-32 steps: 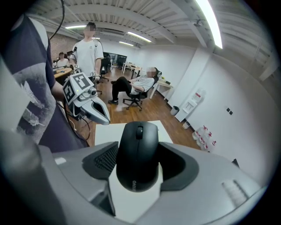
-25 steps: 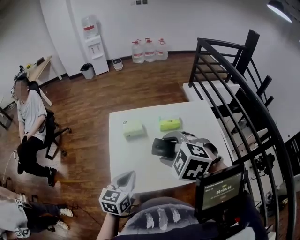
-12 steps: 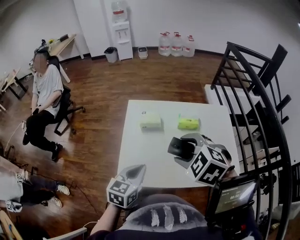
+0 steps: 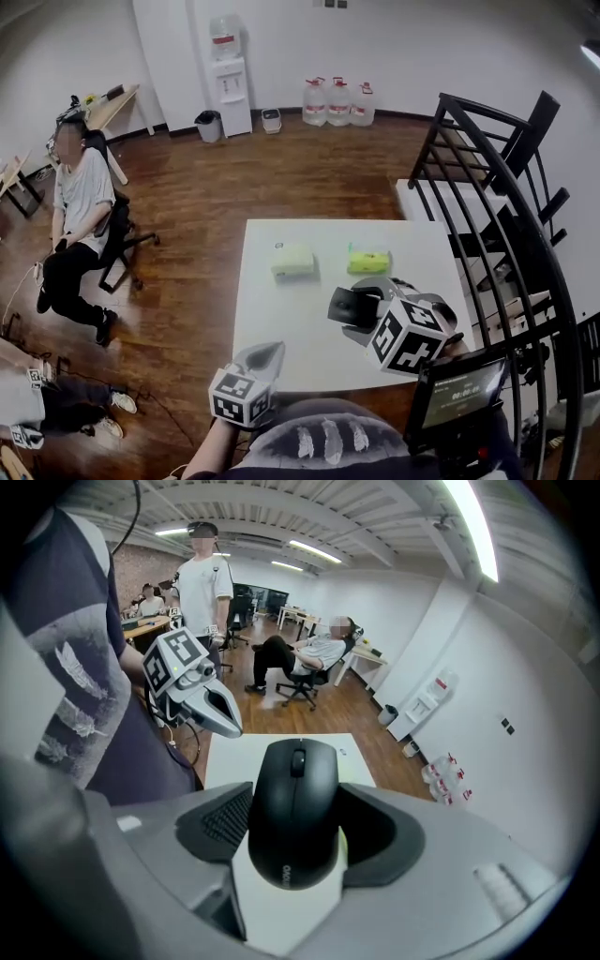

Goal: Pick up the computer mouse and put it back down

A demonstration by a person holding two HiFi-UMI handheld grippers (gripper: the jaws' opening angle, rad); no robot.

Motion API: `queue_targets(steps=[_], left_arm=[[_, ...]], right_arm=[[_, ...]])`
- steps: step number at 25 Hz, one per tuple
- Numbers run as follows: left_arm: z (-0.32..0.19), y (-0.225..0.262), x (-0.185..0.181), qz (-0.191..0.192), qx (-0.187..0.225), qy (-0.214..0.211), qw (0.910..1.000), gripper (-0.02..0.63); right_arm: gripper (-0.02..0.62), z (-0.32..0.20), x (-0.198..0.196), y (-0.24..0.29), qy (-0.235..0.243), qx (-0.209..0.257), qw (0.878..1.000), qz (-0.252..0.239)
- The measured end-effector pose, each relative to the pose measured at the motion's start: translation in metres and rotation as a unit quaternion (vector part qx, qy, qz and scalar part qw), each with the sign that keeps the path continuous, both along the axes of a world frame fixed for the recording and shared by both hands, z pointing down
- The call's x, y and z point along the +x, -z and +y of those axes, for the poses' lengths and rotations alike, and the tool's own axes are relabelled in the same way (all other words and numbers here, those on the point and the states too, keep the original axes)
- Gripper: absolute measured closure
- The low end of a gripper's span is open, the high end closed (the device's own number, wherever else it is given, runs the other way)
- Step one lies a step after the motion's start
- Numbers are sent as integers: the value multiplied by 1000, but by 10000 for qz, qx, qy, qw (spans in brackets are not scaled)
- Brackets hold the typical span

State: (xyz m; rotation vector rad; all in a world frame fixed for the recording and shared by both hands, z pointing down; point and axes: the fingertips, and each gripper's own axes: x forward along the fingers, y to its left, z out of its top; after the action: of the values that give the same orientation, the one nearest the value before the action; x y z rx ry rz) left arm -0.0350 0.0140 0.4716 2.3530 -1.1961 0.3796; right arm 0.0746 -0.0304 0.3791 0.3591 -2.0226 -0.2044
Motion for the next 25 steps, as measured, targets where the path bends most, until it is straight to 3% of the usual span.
queue_targets(steps=[8,25], left_arm=[[-16,-7,-2,89,18,-263,9996,591],[-26,-22,-41,295,-175,-503,9981,591]], right_arm=[[299,-8,-11,-6,176,-53,9984,535],[299,-22,-44,-14,78,-309,9950,948]])
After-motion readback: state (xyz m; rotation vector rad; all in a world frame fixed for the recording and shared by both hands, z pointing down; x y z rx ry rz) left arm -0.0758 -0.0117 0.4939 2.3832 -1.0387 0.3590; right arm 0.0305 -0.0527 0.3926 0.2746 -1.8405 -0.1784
